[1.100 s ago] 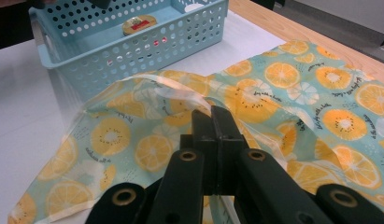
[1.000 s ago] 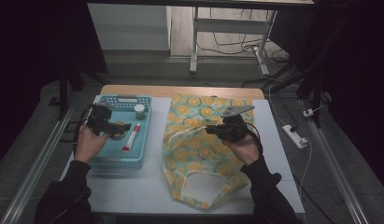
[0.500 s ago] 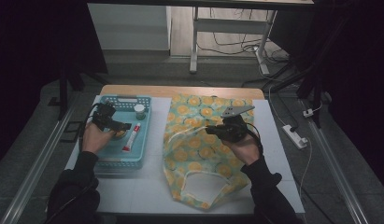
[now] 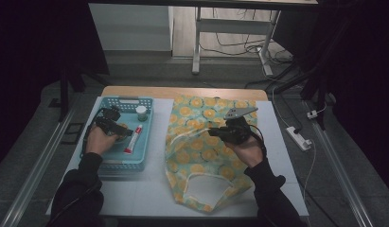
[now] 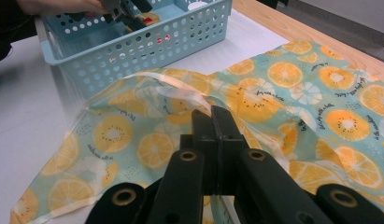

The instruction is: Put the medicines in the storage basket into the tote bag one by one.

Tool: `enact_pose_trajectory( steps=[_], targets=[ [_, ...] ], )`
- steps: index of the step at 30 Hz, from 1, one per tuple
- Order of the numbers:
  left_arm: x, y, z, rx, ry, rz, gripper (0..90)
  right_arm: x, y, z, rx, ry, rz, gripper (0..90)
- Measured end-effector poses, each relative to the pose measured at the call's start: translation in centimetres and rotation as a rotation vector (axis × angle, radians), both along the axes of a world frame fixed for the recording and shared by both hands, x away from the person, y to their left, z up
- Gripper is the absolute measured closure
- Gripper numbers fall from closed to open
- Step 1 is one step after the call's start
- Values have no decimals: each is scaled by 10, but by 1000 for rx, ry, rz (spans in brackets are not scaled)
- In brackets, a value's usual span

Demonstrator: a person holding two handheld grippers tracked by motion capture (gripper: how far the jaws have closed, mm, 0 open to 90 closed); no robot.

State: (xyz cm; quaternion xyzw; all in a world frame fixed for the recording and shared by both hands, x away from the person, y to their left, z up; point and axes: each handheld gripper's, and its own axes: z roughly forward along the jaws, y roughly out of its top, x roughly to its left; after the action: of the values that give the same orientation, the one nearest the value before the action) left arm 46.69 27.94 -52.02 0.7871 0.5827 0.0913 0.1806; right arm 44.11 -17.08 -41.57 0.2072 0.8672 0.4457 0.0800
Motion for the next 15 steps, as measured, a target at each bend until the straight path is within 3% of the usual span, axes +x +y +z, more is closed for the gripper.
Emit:
enact_pose_trajectory(
  steps=[4, 8, 10, 15],
  targets=[
    [2, -2, -2, 16, 30, 27, 3, 0, 0, 1, 3, -2, 1, 900],
    [2, -2, -3, 27, 56, 31, 115, 0, 0, 1, 2, -3, 1, 900],
    [1, 0, -2, -11, 60, 42, 198, 0, -1, 1, 0, -6, 0, 900],
    [1, -1, -1, -8, 70, 53, 203, 0, -3, 3, 4, -8, -7, 900]
  ],
)
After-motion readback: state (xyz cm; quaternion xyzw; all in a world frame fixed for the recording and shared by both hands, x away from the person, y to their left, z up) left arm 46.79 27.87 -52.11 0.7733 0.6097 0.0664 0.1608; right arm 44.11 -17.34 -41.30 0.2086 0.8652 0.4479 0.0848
